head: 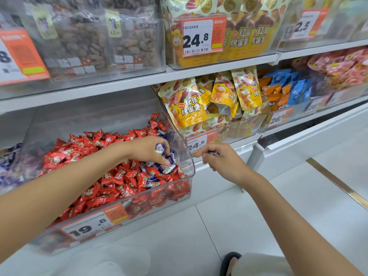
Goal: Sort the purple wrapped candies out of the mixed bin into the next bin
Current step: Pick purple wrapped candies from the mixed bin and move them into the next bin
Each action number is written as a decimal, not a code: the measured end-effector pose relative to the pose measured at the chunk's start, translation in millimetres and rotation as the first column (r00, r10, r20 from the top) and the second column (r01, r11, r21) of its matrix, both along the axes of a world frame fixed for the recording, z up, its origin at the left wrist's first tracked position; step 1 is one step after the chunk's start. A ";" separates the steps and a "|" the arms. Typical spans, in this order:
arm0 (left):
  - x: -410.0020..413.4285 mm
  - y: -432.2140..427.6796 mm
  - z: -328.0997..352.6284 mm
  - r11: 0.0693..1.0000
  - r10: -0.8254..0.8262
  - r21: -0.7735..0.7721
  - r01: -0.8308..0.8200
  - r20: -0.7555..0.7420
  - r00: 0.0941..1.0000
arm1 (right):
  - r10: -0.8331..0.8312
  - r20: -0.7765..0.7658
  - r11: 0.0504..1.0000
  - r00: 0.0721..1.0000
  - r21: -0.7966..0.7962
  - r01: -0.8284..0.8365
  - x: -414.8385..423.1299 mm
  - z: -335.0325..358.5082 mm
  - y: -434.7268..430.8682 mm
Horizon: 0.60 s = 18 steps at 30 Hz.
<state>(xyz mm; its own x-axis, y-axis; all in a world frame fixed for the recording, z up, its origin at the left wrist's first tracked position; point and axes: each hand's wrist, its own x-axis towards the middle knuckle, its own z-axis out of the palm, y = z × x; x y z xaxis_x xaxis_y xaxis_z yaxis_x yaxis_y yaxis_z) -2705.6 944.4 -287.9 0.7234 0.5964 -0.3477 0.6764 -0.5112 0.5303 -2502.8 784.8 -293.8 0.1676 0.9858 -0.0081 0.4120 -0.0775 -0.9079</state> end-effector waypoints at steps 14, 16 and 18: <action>-1.4 -13.5 -1.8 0.996 0.026 0.084 -0.029 0.038 0.999 | -0.019 0.024 0.999 1.000 -0.036 0.020 3.7 -5.4 -6.1; -14.2 -10.7 7.3 0.990 0.137 0.014 -0.141 0.164 0.977 | -0.020 0.022 0.999 1.000 -0.037 0.021 2.4 -6.0 -8.4; -26.9 -7.2 16.8 0.976 0.217 -0.023 -0.217 0.196 0.956 | -0.021 0.022 0.999 1.000 -0.040 0.022 -0.3 -5.7 -9.5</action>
<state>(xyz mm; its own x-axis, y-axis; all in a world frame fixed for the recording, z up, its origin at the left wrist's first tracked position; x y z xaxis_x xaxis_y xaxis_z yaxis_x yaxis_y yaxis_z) -2732.4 937.2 -271.1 0.6306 0.7462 -0.2134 0.6538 -0.3627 0.6641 -2503.1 775.4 -299.4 0.1893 0.9809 -0.0440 0.4297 -0.1231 -0.8946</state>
